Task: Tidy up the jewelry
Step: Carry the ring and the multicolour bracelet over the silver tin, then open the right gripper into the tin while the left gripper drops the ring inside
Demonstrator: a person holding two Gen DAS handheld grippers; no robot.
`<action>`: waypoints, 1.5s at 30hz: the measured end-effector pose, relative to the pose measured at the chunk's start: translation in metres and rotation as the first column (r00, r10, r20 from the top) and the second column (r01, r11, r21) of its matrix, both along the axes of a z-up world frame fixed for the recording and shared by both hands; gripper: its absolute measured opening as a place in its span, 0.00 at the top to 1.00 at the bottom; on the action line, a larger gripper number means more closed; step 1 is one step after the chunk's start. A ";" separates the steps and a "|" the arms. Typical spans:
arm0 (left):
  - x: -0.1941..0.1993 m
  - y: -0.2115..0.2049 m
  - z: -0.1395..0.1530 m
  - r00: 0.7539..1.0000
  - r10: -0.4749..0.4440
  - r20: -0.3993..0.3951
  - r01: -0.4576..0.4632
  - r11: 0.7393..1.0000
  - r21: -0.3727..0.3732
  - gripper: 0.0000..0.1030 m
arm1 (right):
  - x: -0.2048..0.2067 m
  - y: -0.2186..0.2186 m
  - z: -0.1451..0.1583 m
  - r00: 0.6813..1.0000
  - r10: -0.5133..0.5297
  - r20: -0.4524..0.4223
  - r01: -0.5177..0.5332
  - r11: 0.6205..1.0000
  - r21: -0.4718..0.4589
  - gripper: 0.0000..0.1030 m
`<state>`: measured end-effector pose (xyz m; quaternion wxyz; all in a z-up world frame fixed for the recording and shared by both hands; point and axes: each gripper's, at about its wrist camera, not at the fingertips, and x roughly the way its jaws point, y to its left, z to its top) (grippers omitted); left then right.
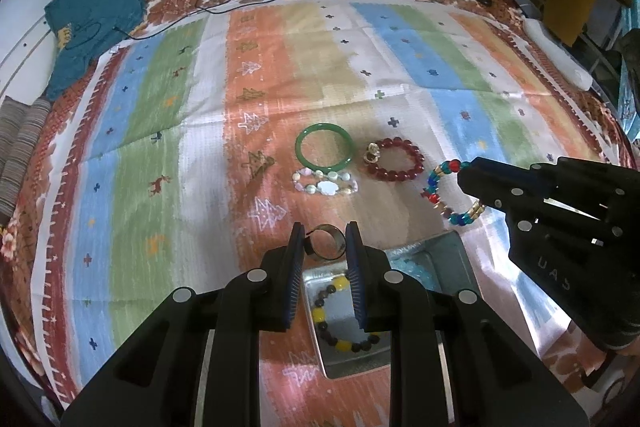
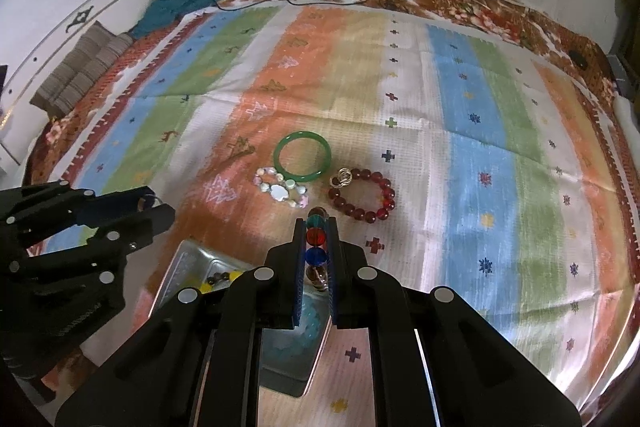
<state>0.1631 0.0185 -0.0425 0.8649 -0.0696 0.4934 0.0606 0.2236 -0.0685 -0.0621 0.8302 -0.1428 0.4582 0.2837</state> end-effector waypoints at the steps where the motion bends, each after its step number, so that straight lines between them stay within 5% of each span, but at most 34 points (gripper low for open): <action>1: -0.002 -0.001 0.000 1.000 -0.001 0.001 0.001 1.000 -0.006 0.80 | -0.001 0.000 0.001 1.000 0.002 0.003 -0.002 1.000 0.000 0.90; 36: -0.052 -0.020 0.011 0.999 -0.016 0.037 0.017 0.999 -0.032 0.80 | -0.059 -0.022 -0.003 1.000 0.018 -0.003 -0.018 1.000 -0.008 0.89; 40: -0.051 -0.017 0.009 1.000 0.003 0.028 -0.002 0.999 -0.034 0.68 | -0.054 -0.026 -0.005 1.000 -0.009 0.001 0.009 1.000 -0.023 0.64; 45: -0.051 -0.009 0.009 0.999 0.036 0.030 -0.035 0.999 -0.037 0.68 | -0.047 -0.033 -0.007 0.999 -0.041 -0.006 0.041 0.999 -0.030 0.64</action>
